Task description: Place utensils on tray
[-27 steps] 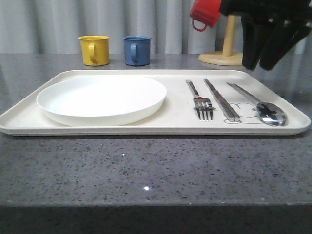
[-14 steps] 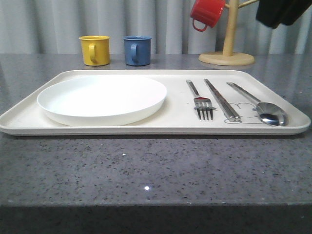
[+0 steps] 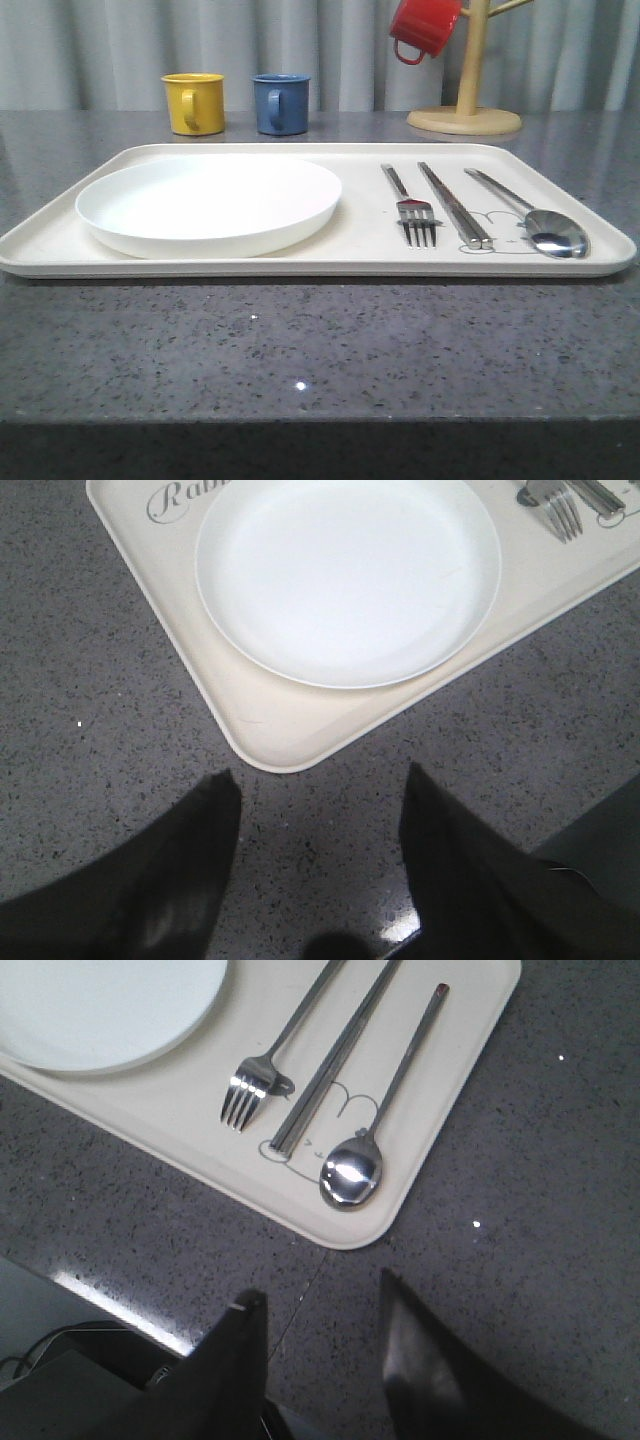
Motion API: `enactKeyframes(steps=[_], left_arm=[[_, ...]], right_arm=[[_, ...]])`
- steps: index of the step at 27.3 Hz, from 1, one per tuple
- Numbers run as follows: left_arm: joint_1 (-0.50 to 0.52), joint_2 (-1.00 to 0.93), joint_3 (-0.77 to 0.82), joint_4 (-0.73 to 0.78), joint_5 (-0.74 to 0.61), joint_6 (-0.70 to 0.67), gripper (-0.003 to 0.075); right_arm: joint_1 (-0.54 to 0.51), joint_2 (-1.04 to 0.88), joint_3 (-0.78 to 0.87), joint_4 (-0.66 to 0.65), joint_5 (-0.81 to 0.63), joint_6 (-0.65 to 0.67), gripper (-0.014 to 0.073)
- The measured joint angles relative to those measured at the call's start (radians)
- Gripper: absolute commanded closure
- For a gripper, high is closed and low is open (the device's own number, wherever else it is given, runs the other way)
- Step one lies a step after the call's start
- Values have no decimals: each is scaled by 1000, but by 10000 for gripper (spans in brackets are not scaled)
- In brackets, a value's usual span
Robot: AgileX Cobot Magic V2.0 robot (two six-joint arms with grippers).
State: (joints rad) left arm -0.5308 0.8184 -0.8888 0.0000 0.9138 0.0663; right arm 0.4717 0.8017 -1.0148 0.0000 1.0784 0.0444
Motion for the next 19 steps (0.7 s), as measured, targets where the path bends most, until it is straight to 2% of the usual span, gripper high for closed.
enactKeyframes(steps=[7, 17, 19], left_arm=[[0, 0, 0, 0, -6, 0, 353], [0, 0, 0, 6, -13, 56, 353], [0, 0, 0, 6, -13, 69, 374]], right_arm=[[0, -205, 107, 0, 8, -2, 286], [0, -301, 150, 0, 8, -2, 286], [0, -303, 154, 0, 8, -2, 288]])
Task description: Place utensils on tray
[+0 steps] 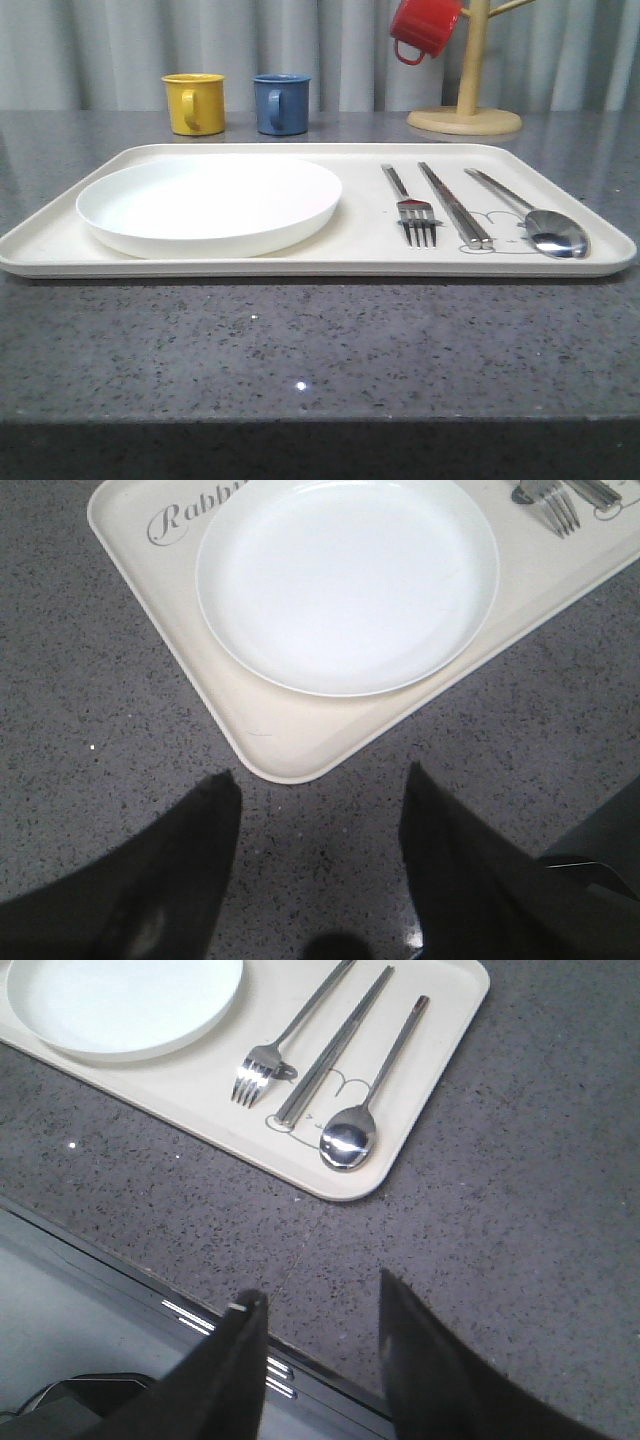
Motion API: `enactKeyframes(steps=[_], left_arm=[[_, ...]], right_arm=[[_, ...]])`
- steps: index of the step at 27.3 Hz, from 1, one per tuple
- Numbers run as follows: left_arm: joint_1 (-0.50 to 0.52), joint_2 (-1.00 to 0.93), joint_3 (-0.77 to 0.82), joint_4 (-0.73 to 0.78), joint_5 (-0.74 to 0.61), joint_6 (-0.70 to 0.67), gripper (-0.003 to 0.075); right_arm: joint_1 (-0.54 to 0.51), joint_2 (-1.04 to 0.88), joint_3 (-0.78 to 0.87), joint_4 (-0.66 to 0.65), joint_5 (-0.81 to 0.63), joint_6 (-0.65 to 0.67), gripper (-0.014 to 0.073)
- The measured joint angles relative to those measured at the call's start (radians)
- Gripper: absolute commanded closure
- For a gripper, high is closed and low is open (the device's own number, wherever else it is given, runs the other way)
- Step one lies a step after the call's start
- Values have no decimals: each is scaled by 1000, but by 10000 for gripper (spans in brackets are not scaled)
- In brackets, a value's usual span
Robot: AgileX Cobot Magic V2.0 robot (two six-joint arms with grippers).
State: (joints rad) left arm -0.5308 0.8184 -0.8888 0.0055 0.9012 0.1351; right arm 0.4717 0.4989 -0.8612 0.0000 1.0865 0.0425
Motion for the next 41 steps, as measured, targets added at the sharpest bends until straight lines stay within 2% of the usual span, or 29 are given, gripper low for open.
enactKeyframes(steps=[2, 4, 8, 10, 11, 34, 38, 41], left_arm=[[0, 0, 0, 0, 0, 7, 443], [0, 0, 0, 0, 0, 10, 542], [0, 0, 0, 1, 0, 10, 740], [0, 0, 0, 1, 0, 12, 738], [0, 0, 0, 1, 0, 12, 738], [0, -17, 1, 2, -1, 16, 738], [40, -92, 16, 18, -17, 16, 738], [98, -185, 66, 38, -88, 16, 738]], right_arm=[[0, 0, 0, 0, 0, 0, 311], [0, 0, 0, 0, 0, 0, 375], [0, 0, 0, 0, -5, 0, 563], [0, 0, 0, 0, -10, 0, 652], [0, 0, 0, 0, -14, 0, 669], [0, 0, 0, 0, -27, 0, 662], [0, 0, 0, 0, -27, 0, 662], [0, 0, 0, 0, -27, 0, 662]])
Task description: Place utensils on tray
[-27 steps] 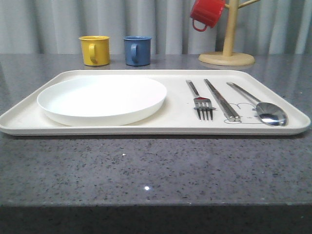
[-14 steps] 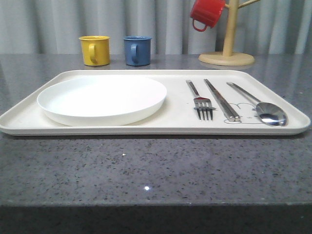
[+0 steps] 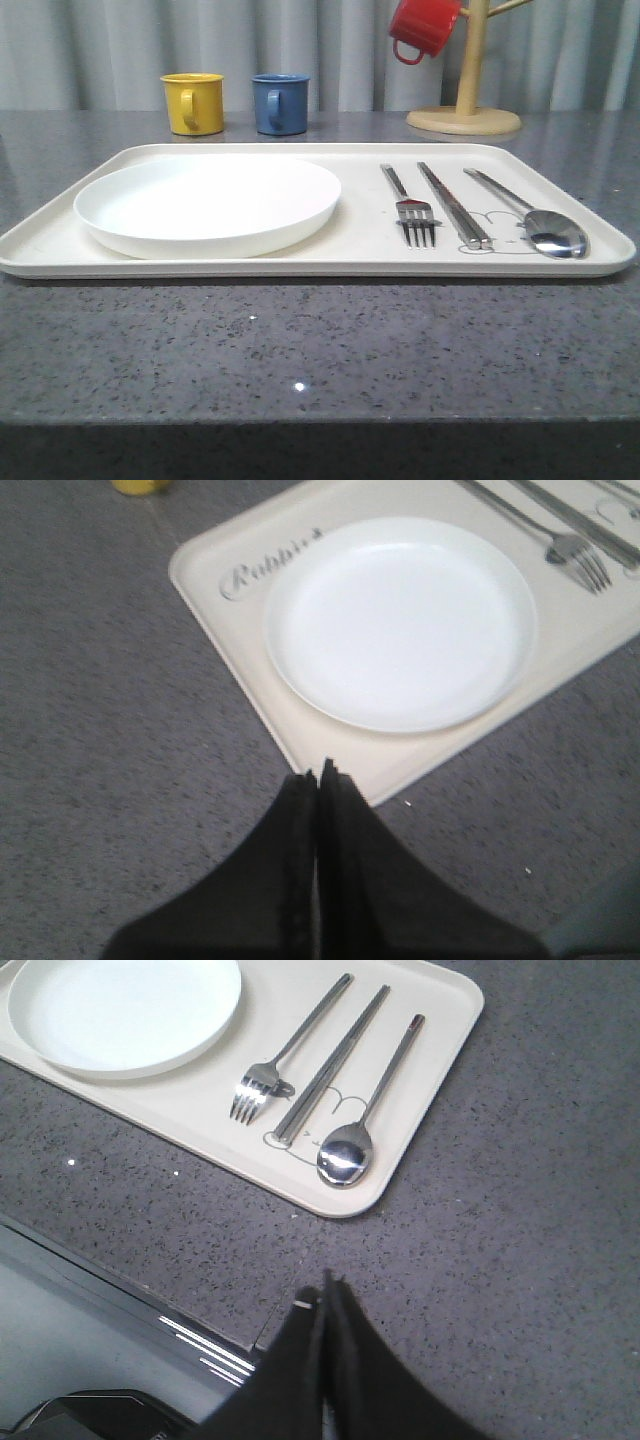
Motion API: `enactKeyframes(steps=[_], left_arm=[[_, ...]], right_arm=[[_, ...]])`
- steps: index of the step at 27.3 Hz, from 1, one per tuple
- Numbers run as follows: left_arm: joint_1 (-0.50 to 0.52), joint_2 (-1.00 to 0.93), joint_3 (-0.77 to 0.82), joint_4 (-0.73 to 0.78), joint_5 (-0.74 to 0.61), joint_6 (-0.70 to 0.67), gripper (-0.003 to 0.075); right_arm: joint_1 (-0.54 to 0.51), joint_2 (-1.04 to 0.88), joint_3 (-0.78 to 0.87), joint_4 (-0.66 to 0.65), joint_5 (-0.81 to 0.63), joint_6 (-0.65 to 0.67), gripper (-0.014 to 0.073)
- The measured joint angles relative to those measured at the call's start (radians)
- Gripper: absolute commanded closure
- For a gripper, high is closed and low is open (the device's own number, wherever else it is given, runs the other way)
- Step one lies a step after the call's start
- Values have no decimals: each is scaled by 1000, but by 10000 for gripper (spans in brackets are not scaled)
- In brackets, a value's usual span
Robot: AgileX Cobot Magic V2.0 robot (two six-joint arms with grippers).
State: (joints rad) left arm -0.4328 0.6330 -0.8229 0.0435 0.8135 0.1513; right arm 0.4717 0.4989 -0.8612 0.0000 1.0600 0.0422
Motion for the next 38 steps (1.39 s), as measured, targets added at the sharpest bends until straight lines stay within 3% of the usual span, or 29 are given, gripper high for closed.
enactKeyframes(steps=[5, 13, 21, 26, 38], left_arm=[[89, -122, 118, 31, -124, 0, 738], [289, -375, 486, -31, -444, 2, 738], [356, -555, 748, -86, -667, 2, 738], [383, -629, 820, -87, -750, 2, 738], [407, -637, 824, -88, -778, 2, 738]], right_arm=[[0, 0, 0, 0, 0, -2, 662], [0, 0, 0, 0, 0, -2, 662], [0, 0, 0, 0, 0, -2, 662], [0, 0, 0, 0, 0, -2, 662], [0, 0, 0, 0, 0, -2, 662]])
